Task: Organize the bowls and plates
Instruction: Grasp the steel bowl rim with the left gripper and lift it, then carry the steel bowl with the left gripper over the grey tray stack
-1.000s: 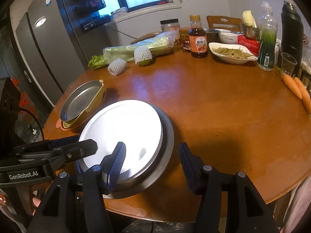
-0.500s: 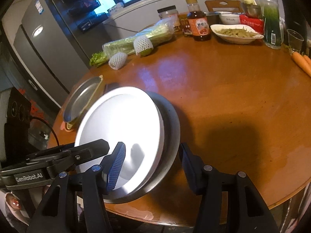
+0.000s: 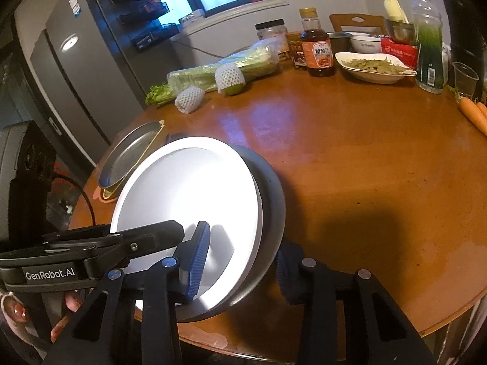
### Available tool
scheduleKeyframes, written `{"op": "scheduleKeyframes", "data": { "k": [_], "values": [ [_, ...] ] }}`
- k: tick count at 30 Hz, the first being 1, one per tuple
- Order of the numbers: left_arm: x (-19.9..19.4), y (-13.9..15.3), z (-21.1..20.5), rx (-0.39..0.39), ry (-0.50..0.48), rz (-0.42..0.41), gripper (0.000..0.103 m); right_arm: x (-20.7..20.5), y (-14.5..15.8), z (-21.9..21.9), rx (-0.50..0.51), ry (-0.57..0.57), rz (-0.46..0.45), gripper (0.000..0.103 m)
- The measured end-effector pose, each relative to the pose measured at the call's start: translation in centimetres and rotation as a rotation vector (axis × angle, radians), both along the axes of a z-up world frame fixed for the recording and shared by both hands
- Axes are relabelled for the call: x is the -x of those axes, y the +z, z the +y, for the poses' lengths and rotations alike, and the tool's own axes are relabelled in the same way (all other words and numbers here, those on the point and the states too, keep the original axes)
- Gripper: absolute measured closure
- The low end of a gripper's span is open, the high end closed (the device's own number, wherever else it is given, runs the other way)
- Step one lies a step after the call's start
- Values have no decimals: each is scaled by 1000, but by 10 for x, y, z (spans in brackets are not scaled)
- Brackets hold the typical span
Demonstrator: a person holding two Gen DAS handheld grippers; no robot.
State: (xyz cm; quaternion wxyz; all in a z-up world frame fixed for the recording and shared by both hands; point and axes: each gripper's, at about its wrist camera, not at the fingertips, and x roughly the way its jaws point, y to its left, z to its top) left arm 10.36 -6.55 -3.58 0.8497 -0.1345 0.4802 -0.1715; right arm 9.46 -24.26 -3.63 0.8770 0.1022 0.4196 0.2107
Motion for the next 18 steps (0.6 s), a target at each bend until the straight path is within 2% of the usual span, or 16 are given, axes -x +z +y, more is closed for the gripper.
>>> {"op": "scheduleKeyframes", "data": {
  "k": [18],
  "values": [
    [0, 12, -17, -29, -29, -12, 48, 4, 9, -18, -9, -39, -22, 62]
  ]
}}
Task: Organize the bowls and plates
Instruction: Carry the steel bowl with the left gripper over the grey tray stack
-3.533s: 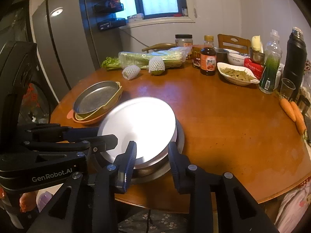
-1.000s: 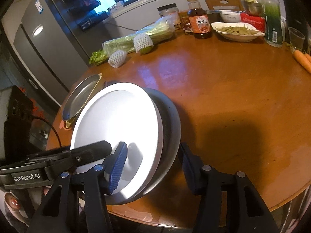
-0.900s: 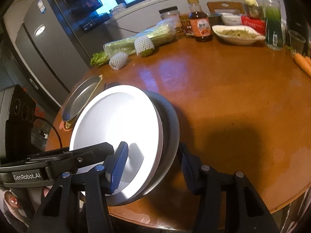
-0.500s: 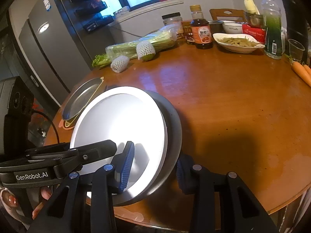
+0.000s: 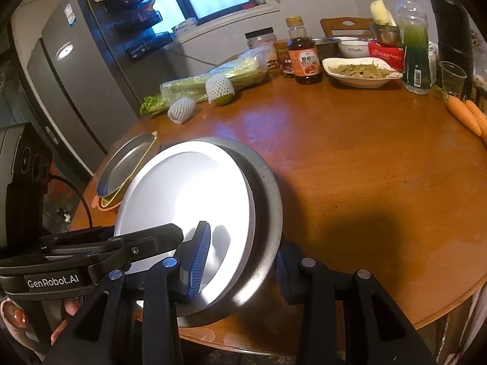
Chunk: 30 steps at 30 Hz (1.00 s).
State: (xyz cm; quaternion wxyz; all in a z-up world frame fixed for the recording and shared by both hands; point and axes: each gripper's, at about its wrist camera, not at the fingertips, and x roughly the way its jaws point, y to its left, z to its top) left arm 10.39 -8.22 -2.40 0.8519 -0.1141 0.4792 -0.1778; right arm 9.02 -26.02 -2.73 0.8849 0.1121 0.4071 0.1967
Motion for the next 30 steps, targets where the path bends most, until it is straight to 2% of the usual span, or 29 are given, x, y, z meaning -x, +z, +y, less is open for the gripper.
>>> {"op": "scheduleKeyframes", "data": {
  "k": [5, 15, 21, 30],
  "values": [
    [-3, 6, -4, 2, -6, 4, 48, 1, 6, -5, -3, -10, -8, 62],
    [-9, 28, 7, 5, 5, -43, 48, -7, 26, 3, 3, -1, -49, 62],
    [-15, 47, 31, 12, 32, -85, 48, -18, 44, 23, 15, 24, -84, 62],
    [-20, 70, 89, 14, 118, -131, 48, -41, 71, 81, 25, 109, -140, 62]
  ]
}}
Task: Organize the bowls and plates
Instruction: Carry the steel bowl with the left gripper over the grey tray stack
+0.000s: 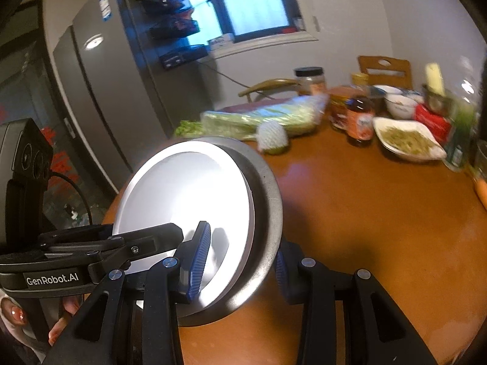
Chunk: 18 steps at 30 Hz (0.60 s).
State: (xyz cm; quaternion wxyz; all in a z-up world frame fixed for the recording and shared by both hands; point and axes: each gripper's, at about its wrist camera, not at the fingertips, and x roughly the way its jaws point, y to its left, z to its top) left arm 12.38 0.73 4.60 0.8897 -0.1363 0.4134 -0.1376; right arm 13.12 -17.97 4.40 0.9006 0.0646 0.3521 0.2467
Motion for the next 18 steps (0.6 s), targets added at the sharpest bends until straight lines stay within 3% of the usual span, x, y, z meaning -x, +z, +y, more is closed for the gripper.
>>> {"op": "scheduleKeyframes", "data": {
  "k": [9, 18],
  "values": [
    [-3, 2, 57, -13, 87, -12, 48, -23, 7, 63, 2, 97, -16, 62],
    [-13, -16, 80, 5, 103, 16, 48, -36, -5, 95, 18, 120, 6, 62]
  ]
}}
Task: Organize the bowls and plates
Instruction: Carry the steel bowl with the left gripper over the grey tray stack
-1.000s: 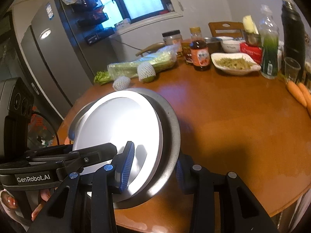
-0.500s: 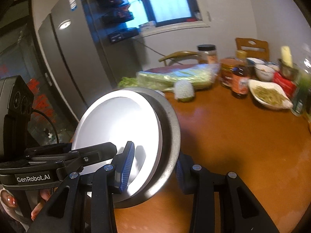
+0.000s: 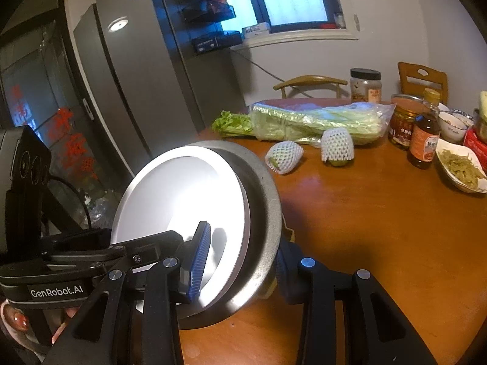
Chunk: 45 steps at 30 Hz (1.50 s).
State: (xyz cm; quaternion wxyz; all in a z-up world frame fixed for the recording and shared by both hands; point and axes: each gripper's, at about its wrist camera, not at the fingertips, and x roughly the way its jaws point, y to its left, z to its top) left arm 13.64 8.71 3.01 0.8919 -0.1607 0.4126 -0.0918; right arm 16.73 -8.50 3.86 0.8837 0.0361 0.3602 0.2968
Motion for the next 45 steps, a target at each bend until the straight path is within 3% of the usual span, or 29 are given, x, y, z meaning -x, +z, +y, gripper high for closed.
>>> {"op": "scheduleKeyframes", "data": {
  "k": [24, 45],
  "values": [
    [-16, -30, 18, 51, -33, 44, 48, -11, -25, 21, 69, -21, 58, 62],
    [-15, -28, 20, 50, -26, 32, 48, -9, -29, 33, 117, -28, 56, 62]
  ]
}}
